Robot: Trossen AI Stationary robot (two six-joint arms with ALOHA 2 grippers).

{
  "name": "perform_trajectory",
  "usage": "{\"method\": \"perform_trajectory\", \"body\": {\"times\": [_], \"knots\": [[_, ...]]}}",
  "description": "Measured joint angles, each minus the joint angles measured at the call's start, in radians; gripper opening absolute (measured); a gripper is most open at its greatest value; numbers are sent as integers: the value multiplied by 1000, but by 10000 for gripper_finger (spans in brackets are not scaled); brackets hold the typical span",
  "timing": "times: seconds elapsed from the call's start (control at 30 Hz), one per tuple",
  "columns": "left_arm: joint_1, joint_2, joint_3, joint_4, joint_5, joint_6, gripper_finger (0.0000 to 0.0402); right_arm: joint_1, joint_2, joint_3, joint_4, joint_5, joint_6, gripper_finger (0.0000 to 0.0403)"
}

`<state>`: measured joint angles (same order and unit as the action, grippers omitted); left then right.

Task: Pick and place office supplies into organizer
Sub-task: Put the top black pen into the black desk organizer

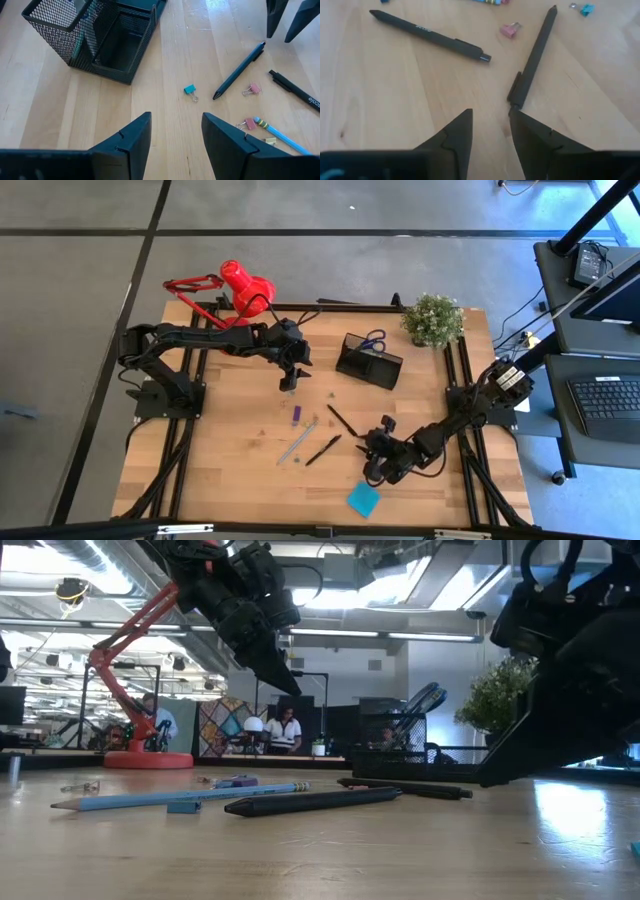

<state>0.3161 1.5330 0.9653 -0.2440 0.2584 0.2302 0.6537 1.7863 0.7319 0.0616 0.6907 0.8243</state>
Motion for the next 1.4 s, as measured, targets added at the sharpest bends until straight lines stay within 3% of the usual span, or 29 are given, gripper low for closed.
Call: {"method": "perform_trajectory", "body": {"times": [0.27, 0.47, 0.97, 1.4], "knots": [[0, 0, 0, 0, 0, 0, 168, 0, 0, 0, -3, 23, -10, 206], [0, 0, 0, 0, 0, 0, 168, -5, 3, 0, -21, 23, -11, 223], [0, 0, 0, 0, 0, 0, 168, -61, 101, 3, 80, 43, 7, 195], [0, 0, 0, 0, 0, 0, 168, -71, 158, 7, 90, 74, 38, 130]]}}
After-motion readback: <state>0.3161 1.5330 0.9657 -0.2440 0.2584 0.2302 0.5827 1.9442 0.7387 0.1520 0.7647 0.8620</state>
